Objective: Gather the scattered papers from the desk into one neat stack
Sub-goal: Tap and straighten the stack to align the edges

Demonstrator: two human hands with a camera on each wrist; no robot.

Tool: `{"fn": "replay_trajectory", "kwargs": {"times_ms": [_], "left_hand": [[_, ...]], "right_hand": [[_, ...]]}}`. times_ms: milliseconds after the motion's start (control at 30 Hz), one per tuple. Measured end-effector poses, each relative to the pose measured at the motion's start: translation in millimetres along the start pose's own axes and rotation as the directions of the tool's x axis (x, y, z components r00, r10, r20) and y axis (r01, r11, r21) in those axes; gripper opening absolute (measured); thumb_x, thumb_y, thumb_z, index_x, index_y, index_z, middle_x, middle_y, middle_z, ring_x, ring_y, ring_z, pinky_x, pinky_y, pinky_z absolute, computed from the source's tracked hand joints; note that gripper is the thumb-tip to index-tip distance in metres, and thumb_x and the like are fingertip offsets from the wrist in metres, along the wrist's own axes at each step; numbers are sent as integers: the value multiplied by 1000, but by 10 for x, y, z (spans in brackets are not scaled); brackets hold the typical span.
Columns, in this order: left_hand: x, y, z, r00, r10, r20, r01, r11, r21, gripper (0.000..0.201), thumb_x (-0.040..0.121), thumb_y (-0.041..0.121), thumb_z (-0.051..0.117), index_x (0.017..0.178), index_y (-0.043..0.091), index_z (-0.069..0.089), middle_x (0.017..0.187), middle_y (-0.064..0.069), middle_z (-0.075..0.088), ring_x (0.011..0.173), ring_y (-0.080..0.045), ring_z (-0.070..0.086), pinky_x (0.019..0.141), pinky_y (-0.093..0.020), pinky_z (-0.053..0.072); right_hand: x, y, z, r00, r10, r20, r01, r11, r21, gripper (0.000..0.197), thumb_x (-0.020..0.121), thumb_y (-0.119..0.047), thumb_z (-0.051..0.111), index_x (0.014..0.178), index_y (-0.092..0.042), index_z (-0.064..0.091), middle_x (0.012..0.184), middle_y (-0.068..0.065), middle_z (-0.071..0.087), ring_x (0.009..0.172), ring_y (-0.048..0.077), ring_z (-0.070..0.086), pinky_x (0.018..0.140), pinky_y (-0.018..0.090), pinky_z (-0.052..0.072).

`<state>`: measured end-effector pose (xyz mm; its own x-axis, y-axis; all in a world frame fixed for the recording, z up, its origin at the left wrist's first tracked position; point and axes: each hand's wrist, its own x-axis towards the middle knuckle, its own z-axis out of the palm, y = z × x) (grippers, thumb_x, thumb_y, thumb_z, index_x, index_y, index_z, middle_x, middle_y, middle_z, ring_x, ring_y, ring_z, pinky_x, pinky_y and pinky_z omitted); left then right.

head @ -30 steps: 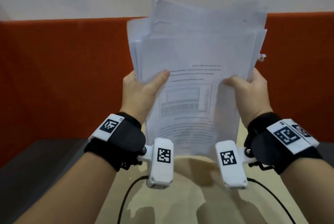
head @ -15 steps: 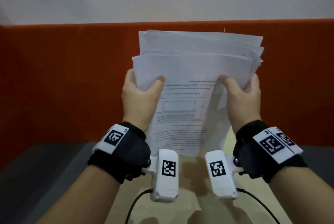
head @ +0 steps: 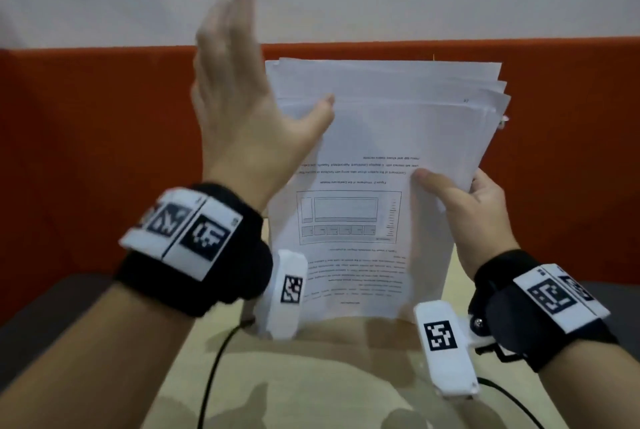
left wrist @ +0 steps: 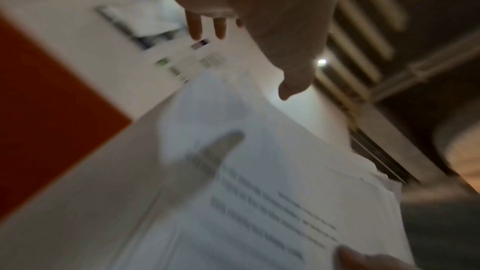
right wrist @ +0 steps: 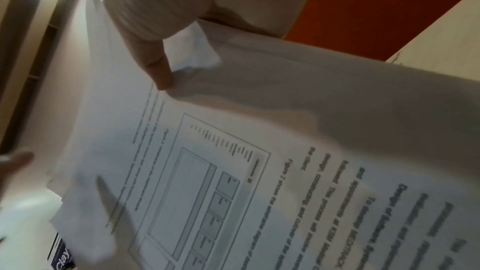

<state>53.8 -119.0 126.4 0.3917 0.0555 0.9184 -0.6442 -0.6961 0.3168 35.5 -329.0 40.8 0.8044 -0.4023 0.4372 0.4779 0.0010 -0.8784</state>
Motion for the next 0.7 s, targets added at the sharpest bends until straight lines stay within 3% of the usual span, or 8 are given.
{"fn": "replay_trajectory", "kwargs": {"times_ms": [100,200,267,333,400,500,600,700], "left_hand": [[248,163,-47,953,169,253,-253,901,351,95,77,63,45,154,19,13,158,-10,23,145,-29,24,114,-52,21],[334,100,-1,811,-38,584,-293,838,461,79,81,69,38,145,23,34,145,-7,44,133,-29,42,107,-50,26],[332,73,9,813,-121,569,-215,846,487,79,81,68,42,144,21,35,144,-9,43,132,-31,42,106,-52,27],[301,119,60,815,-33,579,-248,883,398,85,81,66,45,150,23,22,153,-6,33,141,-27,30,113,-53,19],[246,227,125,718,26,696,-295,917,269,87,82,65,47,152,26,15,159,-2,24,146,-20,22,118,-51,10],[192,394,230,710,143,689,-318,939,132,87,83,60,50,153,30,9,161,4,17,149,-15,14,120,-50,5],[175,516,309,593,239,769,-411,911,34,87,84,58,51,154,30,7,162,5,16,149,-15,13,119,-49,7],[202,528,365,663,283,693,-427,904,39,88,82,51,55,154,29,10,160,3,23,146,-17,22,114,-46,18]], "right_hand": [[5,-1,1,999,35,23,-35,999,2,14,85,-15,69,96,-23,69,92,-4,76,75,9,73,66,25,58],[3,-8,-4,997,71,12,-72,996,45,12,84,-12,69,92,-22,70,92,-2,77,81,19,72,74,33,58],[1,-19,-1,996,90,18,-91,994,62,12,85,-12,69,93,-21,70,91,0,77,82,21,72,76,36,59],[-2,-24,0,995,92,29,-93,995,43,11,85,-13,68,93,-21,70,88,-2,77,80,19,72,75,37,59],[-3,-39,15,995,93,46,-95,995,41,11,85,-15,68,93,-21,70,86,-2,77,79,18,71,75,37,59],[-11,-65,32,992,99,72,-103,993,60,16,85,-17,68,101,-19,70,88,0,76,77,17,72,69,31,58],[-10,-69,31,994,79,76,-83,995,53,19,84,-19,69,103,-16,71,85,0,75,69,12,71,60,24,57],[-9,-96,43,993,87,81,-90,995,38,14,84,-20,69,98,-18,70,79,-3,74,65,9,70,58,22,55]]}}
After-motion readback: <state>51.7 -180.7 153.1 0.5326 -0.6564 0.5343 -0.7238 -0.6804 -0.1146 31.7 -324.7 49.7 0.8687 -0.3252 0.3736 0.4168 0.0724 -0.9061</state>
